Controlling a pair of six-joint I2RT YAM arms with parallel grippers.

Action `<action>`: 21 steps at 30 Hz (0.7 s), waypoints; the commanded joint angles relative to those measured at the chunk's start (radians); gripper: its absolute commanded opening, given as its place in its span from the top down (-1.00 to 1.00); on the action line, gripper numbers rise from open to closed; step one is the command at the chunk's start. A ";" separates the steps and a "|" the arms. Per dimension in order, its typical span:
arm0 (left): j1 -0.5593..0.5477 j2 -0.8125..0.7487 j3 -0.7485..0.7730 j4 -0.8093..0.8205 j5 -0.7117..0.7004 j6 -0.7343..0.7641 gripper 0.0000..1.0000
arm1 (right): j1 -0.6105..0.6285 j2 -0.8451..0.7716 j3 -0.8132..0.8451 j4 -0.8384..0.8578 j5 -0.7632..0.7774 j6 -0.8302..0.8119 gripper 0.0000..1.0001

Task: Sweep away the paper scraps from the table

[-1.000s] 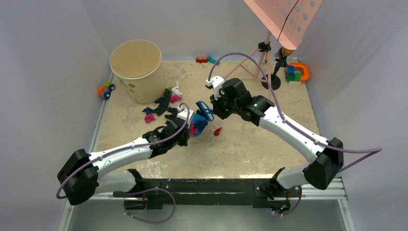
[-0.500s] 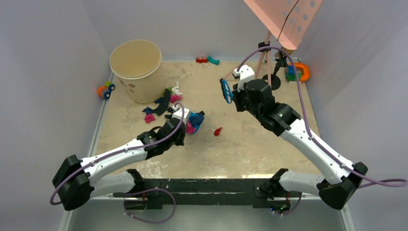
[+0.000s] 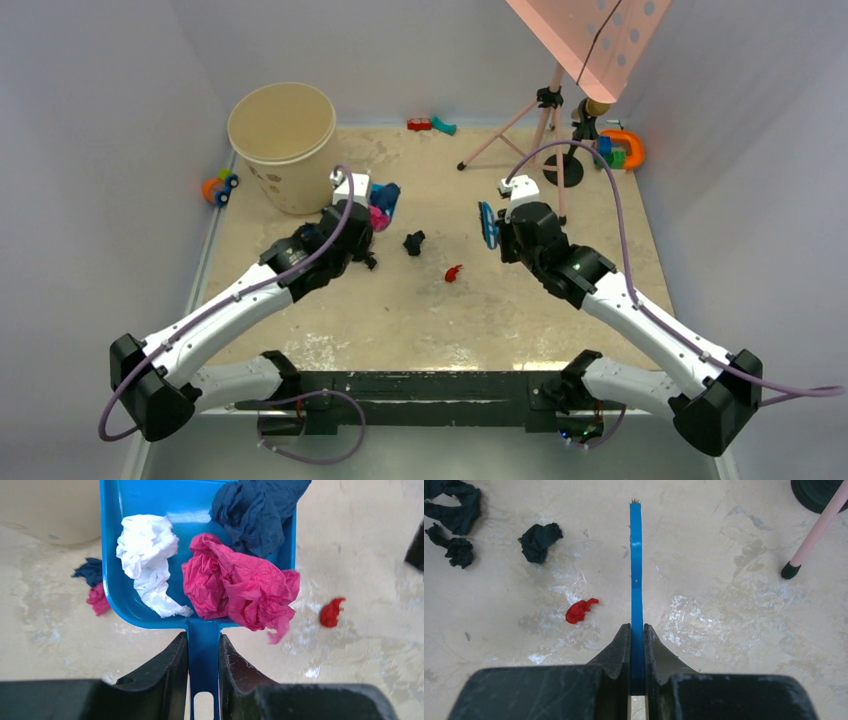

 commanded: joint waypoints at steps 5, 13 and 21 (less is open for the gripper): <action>0.134 0.108 0.395 -0.210 -0.002 0.013 1.00 | -0.003 -0.074 -0.071 0.067 -0.047 0.042 1.00; 0.375 0.231 0.714 -0.351 0.157 -0.001 1.00 | -0.002 -0.105 -0.092 0.067 -0.089 0.054 1.00; 0.656 0.430 0.996 -0.447 0.585 -0.145 1.00 | -0.003 -0.093 -0.081 0.063 -0.108 0.059 1.00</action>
